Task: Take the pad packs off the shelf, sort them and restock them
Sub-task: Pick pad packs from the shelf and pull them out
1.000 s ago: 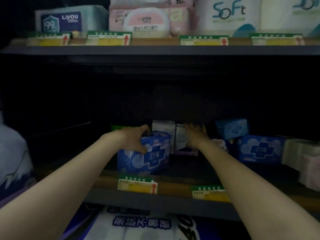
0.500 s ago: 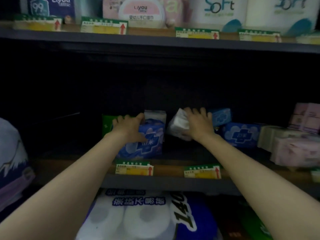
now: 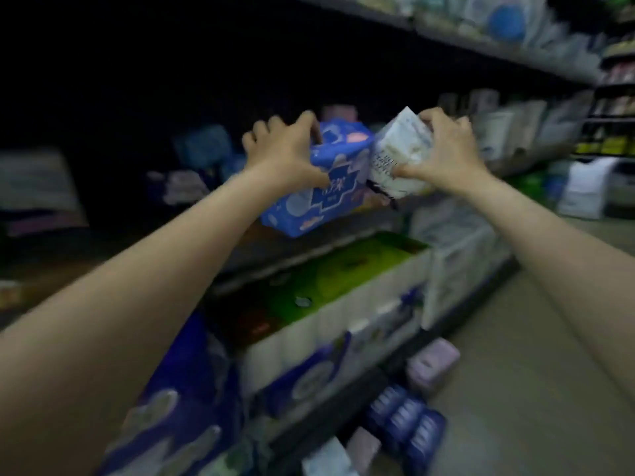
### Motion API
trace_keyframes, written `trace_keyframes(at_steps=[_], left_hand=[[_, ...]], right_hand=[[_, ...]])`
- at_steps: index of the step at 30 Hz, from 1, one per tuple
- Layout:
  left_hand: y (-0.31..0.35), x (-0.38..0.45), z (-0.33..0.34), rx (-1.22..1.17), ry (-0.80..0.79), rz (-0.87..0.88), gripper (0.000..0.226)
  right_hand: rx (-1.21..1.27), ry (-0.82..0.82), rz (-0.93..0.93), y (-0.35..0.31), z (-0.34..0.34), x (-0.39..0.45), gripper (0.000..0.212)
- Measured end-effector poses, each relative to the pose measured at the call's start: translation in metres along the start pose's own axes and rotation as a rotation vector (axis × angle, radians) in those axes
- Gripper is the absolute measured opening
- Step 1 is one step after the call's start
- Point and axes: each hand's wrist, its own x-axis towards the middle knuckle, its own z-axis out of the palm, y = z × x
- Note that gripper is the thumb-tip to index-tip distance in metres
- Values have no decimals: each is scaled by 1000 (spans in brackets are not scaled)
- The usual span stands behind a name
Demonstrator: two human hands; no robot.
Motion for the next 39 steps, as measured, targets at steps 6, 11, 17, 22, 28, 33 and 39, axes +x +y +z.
trace_keyframes(at_steps=[6,11,17,22,28,33,39], left_hand=[[64,-34,146,-182,-420,128,58],[56,-98,283,-255,-695,-50,54],[40,-177,383,-266,-931,-132,54],[15,-219,399,-291,-1021,-142,57],[-6,-252,406,-302,-947,-220,55],[18,-235,423,-216,-864,-219,57],[71,-188,474,-155,-734,-195,56]], right_hand=[[-163,-441,187,142,27,-84,76],[-238,-843,233,225,89,-171,83],[-164,-1130,224,266,167,-246,86],[-132,-1230,201,265,206,-281,87],[-244,-1268,87,250,234,-278,85],[-419,-1186,162,276,233,-270,85],[-456,-948,333,336,236,-275,60]])
